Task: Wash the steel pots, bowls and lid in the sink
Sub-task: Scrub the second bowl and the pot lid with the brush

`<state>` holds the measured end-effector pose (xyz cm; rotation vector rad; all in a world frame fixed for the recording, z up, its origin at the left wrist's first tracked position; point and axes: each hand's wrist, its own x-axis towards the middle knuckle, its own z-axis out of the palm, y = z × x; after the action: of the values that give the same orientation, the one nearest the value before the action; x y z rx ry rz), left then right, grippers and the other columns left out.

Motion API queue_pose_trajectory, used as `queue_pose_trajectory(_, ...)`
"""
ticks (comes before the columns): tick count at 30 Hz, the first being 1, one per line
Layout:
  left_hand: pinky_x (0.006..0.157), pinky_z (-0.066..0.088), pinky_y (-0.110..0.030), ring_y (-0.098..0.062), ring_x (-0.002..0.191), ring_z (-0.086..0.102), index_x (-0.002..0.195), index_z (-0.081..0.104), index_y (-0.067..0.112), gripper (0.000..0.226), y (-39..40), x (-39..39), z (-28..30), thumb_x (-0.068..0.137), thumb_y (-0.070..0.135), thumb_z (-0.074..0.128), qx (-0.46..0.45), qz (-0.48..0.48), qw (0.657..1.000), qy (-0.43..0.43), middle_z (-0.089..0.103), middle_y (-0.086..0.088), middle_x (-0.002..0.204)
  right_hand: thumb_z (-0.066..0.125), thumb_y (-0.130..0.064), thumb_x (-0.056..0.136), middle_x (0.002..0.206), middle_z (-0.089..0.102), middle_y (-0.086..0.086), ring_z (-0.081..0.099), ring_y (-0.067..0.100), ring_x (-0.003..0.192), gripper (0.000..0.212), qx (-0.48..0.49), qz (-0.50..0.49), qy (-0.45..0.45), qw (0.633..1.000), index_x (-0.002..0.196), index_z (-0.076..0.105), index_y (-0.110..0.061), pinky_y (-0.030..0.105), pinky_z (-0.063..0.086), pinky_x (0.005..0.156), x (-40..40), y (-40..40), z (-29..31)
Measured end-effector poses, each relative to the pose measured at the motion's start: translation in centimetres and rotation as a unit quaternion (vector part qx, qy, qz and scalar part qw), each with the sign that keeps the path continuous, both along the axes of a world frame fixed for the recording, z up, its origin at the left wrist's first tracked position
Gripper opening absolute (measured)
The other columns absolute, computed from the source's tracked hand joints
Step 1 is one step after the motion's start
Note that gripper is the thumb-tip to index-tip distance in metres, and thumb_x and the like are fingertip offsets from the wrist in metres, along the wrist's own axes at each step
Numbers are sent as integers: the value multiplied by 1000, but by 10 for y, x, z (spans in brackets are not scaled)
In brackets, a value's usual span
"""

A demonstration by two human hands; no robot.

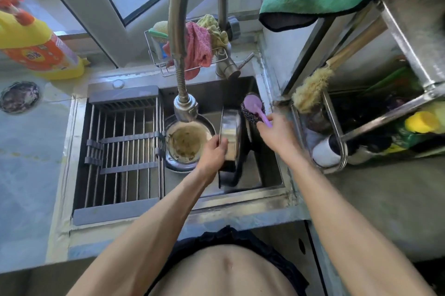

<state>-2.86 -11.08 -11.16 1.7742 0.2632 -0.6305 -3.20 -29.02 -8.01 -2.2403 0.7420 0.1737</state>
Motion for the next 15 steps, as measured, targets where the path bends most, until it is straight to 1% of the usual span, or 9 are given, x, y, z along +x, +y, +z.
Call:
queue_pose_trajectory(1, 78, 47, -33, -17, 80, 56, 92, 60, 14, 18, -3, -3, -1, 107, 16, 51, -20, -25, 999, 9, 60, -4, 84, 59, -36, 89, 82, 63, 6, 59, 30, 81, 24, 0, -6, -4, 1000, 91, 61, -12, 36, 45, 66, -8, 4, 0)
queue_pose_trajectory(3, 82, 53, -32, -17, 88, 64, 103, 64, 15, 11, -4, -9, -3, 104, 9, 55, -66, -74, 994, 53, 69, -4, 95, 61, -45, 89, 83, 59, 3, 55, 26, 80, 36, 1, -16, -12, 1000, 98, 58, -11, 34, 38, 64, -17, 16, 3)
queue_pose_trajectory(6, 78, 52, -30, -15, 85, 65, 102, 64, 10, 7, 3, -15, -5, 98, 4, 64, -81, -139, 982, 101, 70, 1, 88, 64, -52, 85, 92, 63, 4, 57, 25, 84, 48, -9, -33, -24, 999, 109, 54, -11, 33, 38, 66, -21, 35, 4)
queue_pose_trajectory(7, 75, 51, -29, -16, 84, 63, 104, 65, 6, 7, 7, -17, -6, 98, 4, 65, -73, -154, 980, 105, 69, -1, 87, 64, -51, 85, 94, 64, 5, 59, 25, 85, 48, -21, -30, -27, 999, 112, 53, -13, 32, 39, 64, -23, 41, 4)
queue_pose_trajectory(9, 72, 50, -27, -17, 84, 59, 115, 65, 2, 17, 15, -16, -11, 98, 5, 66, -57, -176, 977, 110, 68, -4, 91, 63, -45, 88, 95, 64, 4, 59, 23, 81, 42, -49, -14, -37, 998, 116, 51, -16, 30, 35, 54, -26, 50, 4)
queue_pose_trajectory(11, 74, 52, -24, -17, 90, 61, 122, 63, 8, 24, 22, -18, -14, 99, 5, 65, -45, -190, 974, 119, 68, -2, 99, 64, -37, 90, 96, 63, 2, 57, 19, 78, 37, -56, 9, -55, 997, 118, 51, -17, 25, 31, 49, -27, 54, 5)
queue_pose_trajectory(13, 72, 53, -18, -14, 89, 62, 125, 60, 16, 28, 27, -18, -15, 100, 4, 62, -46, -198, 970, 133, 67, 1, 101, 64, -31, 91, 96, 62, 3, 56, 18, 78, 35, -45, 20, -58, 997, 120, 51, -16, 23, 32, 50, -25, 55, 6)
queue_pose_trajectory(14, 70, 54, -16, -12, 86, 63, 124, 60, 16, 27, 29, -18, -15, 101, 2, 60, -55, -201, 967, 145, 67, 1, 97, 64, -28, 91, 96, 62, 4, 57, 20, 80, 34, -42, 17, -54, 998, 120, 52, -15, 26, 36, 53, -24, 54, 6)
queue_pose_trajectory(15, 73, 56, -17, -12, 86, 65, 122, 62, 15, 26, 33, -17, -16, 101, 1, 59, -67, -196, 966, 156, 70, 0, 96, 62, -27, 91, 98, 62, 5, 59, 22, 83, 33, -41, 13, -49, 998, 120, 52, -15, 30, 41, 58, -23, 53, 6)
